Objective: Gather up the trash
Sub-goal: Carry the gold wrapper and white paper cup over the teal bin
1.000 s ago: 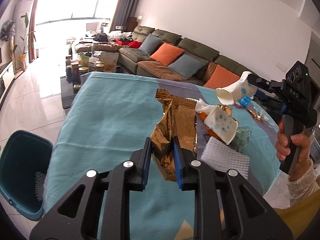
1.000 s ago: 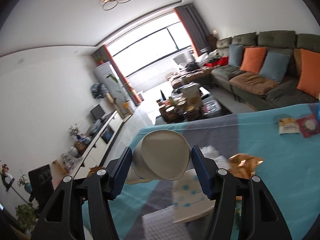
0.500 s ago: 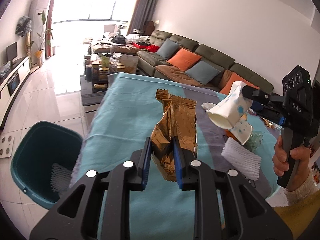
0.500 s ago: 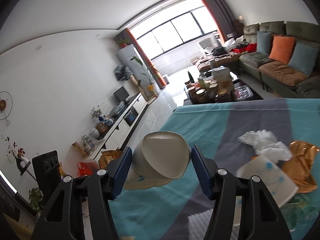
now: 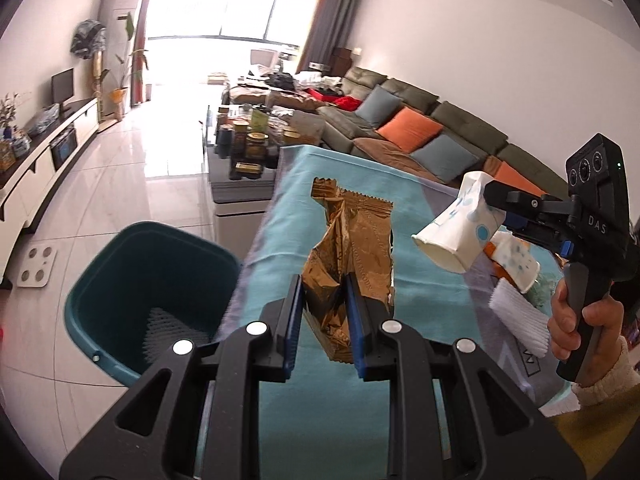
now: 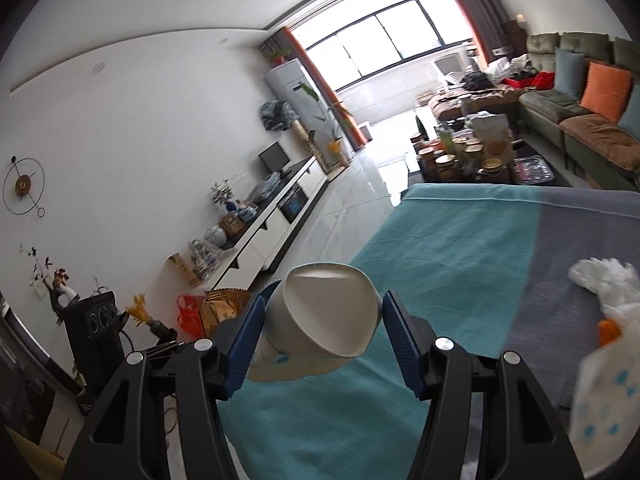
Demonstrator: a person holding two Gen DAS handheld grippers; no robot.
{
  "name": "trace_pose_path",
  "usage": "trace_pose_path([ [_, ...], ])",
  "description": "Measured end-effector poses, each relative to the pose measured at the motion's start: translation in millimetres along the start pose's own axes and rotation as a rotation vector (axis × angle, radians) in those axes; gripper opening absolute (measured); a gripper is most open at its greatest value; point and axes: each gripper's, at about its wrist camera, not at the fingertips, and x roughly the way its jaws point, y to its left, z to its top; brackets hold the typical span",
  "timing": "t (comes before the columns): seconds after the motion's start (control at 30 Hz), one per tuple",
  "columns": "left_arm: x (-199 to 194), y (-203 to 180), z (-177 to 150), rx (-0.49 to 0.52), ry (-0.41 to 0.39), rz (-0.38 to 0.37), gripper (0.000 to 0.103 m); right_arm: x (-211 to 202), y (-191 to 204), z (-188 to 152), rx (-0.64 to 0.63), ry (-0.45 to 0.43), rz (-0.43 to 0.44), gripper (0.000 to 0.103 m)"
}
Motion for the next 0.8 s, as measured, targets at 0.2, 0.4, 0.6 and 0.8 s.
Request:
trace_pose_path([
  [0.2, -10.2, 22.9, 1.5, -0.032, -0.016, 0.057, 0.021, 33.3, 16.1, 8.1, -0.036, 0.033, 0.041, 0.059],
  [0.4, -15.4, 50.5, 1.5, -0.076, -0.020, 0.117, 0.021, 61.6, 31.5, 8.5, -0.061, 0.074, 0.075, 0.059],
  [0.6, -19.1, 74.9, -2.3, -0.119, -0.018, 0.163, 0.021, 83.4, 44.3, 7.7, -0.066, 0.104, 0.104, 0.059],
  [0.8, -21.4, 96.8, -8.2, -0.151, -0.010, 0.200, 0.021, 106.0, 58.6, 6.0, -0.088, 0.130, 0.109, 0.059],
])
